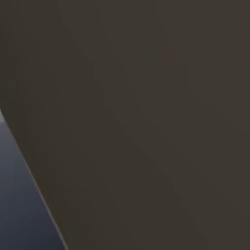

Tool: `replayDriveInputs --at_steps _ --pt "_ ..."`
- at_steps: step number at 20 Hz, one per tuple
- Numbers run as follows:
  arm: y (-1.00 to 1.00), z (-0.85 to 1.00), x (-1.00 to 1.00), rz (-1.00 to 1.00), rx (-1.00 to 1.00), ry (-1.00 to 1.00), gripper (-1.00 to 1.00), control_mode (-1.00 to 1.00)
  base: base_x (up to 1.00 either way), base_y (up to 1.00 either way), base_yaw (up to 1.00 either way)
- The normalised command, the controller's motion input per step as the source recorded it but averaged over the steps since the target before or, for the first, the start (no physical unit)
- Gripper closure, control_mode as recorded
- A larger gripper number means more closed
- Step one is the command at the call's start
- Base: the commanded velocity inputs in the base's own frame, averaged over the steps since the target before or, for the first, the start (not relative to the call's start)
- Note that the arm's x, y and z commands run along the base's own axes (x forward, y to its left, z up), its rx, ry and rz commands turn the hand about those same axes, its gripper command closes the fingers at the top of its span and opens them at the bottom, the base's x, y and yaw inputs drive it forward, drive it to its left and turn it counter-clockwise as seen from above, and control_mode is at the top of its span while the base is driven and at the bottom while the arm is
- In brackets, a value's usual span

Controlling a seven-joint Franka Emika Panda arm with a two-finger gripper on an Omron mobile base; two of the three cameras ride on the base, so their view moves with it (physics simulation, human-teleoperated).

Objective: Pick up the marshmallow and place it in the cup of hot chocolate on the dining counter.

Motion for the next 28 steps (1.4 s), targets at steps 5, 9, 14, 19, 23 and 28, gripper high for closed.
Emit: replayDriveInputs --at_steps 5,9,14,19,23,28 --pt "0.0 0.0 0.0 0.0 0.0 0.0 1.0 1.0 0.67 -0.13 -0.3" --pt "0.0 0.0 0.0 0.0 0.0 0.0 1.0 1.0 0.35 0.0 -0.2" --pt "-0.06 -0.05 0.13 0.0 0.0 0.02 1.0 -1.0 0.2 -0.05 -0.02" --pt "-0.36 -0.49 0.63 0.03 0.0 0.13 1.0 -1.0 0.0 0.0 0.0" --pt "-0.16 -0.55 0.53 0.06 -0.01 0.11 1.0 -1.0 0.0 0.0 0.0" --pt "0.0 -0.66 0.3 0.25 -0.03 0.0 1.0 -1.0 0.0 0.0 0.0"
